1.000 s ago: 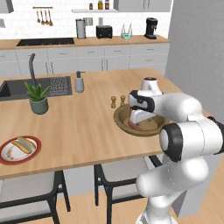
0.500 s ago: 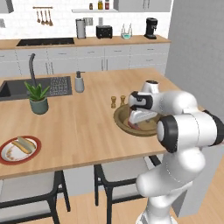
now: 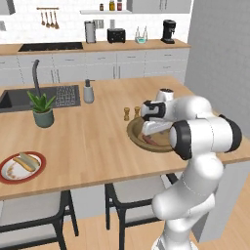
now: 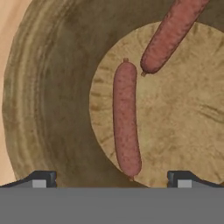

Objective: Place one bun and one sausage from the bowl on each plate.

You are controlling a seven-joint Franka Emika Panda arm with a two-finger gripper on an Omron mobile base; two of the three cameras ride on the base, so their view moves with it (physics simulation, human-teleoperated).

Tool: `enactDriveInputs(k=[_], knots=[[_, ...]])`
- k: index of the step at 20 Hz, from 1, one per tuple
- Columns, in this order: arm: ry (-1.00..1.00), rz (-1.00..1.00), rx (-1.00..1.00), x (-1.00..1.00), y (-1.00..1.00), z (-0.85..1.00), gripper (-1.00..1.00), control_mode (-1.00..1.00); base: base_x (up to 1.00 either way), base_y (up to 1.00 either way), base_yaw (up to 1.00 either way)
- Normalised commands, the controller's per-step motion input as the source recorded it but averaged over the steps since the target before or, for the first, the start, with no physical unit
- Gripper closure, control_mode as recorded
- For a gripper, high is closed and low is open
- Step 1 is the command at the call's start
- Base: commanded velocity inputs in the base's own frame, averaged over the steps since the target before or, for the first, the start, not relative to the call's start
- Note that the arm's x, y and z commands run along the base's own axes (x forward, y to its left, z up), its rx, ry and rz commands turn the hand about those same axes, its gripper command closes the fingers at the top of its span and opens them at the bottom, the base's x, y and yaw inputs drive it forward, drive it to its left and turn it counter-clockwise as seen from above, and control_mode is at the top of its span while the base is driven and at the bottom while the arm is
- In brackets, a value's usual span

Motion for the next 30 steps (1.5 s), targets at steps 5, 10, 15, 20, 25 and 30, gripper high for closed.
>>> enactDriveInputs(k=[5,10,15,20,25,30], knots=[[0.00,0.00,0.00,0.26,0.00,-0.14,-1.00,-1.00,0.00,0.00,0.00],[-0.01,0.00,0.00,0.20,0.00,-0.22,-1.00,-1.00,0.00,0.00,0.00],[-0.02,0.00,0.00,0.17,0.00,-0.20,-1.00,-1.00,0.00,0.00,0.00],[-0.02,0.00,0.00,0.03,0.00,-0.08,-1.00,-1.00,0.00,0.00,0.00],[-0.03,0.00,0.00,0.00,0.00,-0.04,-1.00,-1.00,0.00,0.00,0.00],[-0.03,0.00,0.00,0.00,0.00,-0.06,-1.00,-1.00,0.00,0.00,0.00]])
